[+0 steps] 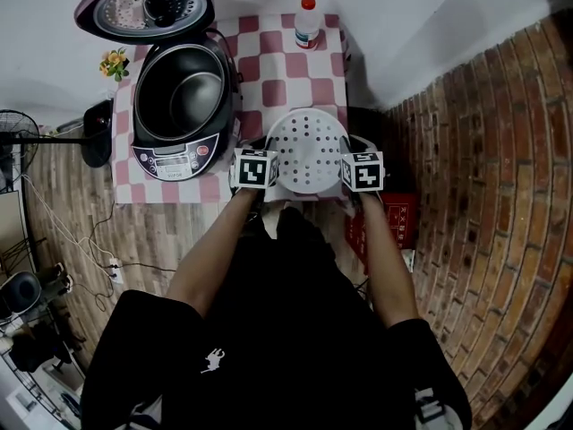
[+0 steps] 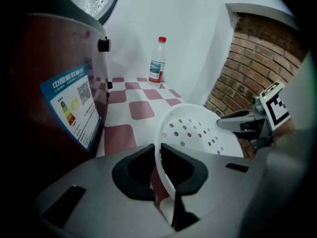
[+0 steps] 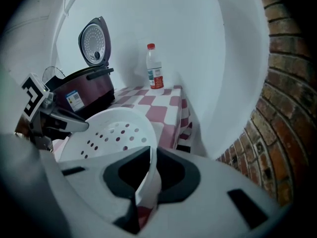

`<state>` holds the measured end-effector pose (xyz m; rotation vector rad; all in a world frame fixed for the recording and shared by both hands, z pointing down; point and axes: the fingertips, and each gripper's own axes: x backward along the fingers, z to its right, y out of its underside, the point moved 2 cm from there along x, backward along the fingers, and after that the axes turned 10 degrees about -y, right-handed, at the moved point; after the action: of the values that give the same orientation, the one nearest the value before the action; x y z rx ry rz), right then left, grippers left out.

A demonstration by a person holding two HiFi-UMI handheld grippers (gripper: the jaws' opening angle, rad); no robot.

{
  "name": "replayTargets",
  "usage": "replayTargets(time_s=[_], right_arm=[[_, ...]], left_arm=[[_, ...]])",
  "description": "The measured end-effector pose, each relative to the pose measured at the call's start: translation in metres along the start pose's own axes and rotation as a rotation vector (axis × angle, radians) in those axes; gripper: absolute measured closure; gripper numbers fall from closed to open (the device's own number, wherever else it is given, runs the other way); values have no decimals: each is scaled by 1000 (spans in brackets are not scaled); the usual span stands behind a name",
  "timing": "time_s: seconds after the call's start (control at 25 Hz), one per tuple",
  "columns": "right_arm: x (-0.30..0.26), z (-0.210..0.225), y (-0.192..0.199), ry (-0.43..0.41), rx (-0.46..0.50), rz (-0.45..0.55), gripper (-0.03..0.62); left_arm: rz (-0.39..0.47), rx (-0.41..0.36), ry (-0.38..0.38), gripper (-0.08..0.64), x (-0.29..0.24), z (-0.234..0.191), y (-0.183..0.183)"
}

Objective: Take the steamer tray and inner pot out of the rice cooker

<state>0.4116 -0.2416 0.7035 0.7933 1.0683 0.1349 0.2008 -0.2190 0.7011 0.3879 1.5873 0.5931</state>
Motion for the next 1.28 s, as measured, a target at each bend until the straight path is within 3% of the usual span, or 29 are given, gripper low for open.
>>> replayTargets(time_s=[0.48,0.64,0.92,1.16,1.28], right_arm=[[-10,1,4,5,28,-46,550],[-8,-1,-1,-6,39,-23,472],[8,-9,-20,-22,86,24,428],[33,-25,-52,-34,127,117,430],[47,-38,-73,-40,142,185,479]], left_arm=[[-17,-43,-30,509,-13,-2,4],[0,-70,-52,397,-9,-4,0],[116,-99,-51,367,13,1,-22],[199,-91,-18,413,55,13,-48],[270,-101,-14,427,77,16,-65]])
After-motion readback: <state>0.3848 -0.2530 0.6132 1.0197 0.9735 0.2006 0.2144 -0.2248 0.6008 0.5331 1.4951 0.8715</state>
